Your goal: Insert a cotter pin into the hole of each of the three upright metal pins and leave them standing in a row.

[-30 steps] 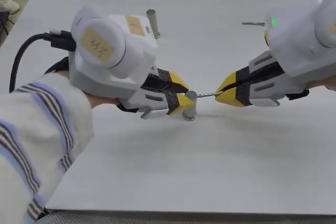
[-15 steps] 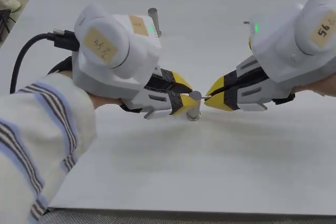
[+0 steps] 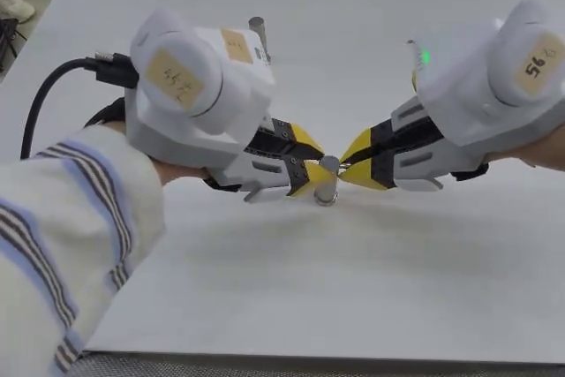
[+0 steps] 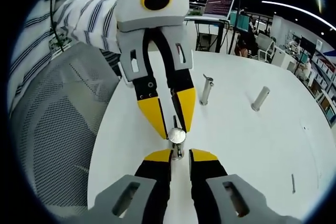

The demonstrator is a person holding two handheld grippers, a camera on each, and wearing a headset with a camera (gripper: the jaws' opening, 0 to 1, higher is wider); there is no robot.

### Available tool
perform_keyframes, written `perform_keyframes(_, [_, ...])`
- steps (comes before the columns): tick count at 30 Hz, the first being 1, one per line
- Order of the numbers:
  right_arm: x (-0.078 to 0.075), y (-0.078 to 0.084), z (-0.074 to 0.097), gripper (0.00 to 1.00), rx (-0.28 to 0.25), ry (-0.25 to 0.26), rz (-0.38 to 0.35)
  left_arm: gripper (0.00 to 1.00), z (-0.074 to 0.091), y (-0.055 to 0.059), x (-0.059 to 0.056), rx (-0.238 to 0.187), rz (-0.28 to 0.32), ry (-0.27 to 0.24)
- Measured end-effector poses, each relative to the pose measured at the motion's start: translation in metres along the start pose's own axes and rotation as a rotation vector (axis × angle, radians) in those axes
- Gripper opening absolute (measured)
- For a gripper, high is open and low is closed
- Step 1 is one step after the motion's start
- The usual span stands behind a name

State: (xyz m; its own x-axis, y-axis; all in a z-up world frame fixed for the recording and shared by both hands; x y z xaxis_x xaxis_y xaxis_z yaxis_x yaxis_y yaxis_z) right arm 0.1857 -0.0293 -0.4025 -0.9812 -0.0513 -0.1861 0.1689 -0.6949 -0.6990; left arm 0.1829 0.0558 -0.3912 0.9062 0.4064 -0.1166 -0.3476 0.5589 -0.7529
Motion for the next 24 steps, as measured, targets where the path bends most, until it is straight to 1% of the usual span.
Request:
perform_keyframes(1, [0.0002, 0.0003, 0.0011, 0.12, -0.001, 0.003, 0.002, 0.09, 0.0003, 0.0002, -0.0003, 0.0, 0.001, -0.001])
perform_keyframes(2, [0.0003, 0.0007, 0.0018, 0.12, -0.001, 0.003, 0.003, 0.09, 0.0003, 0.0001, -0.0004, 0.0, 0.001, -0.001])
perform_keyframes(5, [-0.0006, 0.0042, 0.005, 0.05, 0.007, 0.003, -0.004, 0.09, 0.0005, 0.0, -0.0009, 0.002, 0.0, -0.002])
perform_keyframes(6, [-0.002, 0.0049, 0.0061, 0.05, 0.009, 0.019, -0.01, 0.09, 0.0008, 0.0003, -0.0012, 0.002, 0.001, -0.003])
perform_keyframes(8, [-0.0031, 0.0066, 0.0073, 0.07, 0.01, 0.021, -0.008, 0.09, 0.0012, 0.0006, -0.0017, 0.001, 0.0, -0.005])
perform_keyframes(13, [-0.0012, 0.0055, 0.009, 0.0, 0.004, 0.015, -0.022, 0.09, 0.0016, 0.0009, -0.0027, 0.003, 0.006, -0.009])
perform_keyframes(24, [0.0011, 0.0037, 0.0061, 0.0, 0.003, 0.012, -0.019, 0.09, 0.0031, 0.0019, -0.0042, 0.001, 0.014, -0.019])
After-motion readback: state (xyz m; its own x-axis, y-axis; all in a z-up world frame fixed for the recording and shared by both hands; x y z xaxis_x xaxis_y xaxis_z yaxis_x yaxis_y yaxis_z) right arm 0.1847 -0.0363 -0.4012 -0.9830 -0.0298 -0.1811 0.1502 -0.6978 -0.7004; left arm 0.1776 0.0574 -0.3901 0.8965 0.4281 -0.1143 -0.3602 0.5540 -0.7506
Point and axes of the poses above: the centre of the closed fingertips' face, and the gripper's own axes: z roughly backward along the fingers, x roughly to its left, y roughly out of its underside, the point moved 6 cm from there along z, roughly backward along the fingers, and after that the axes turned 10 degrees about z, right-handed, at the moved point
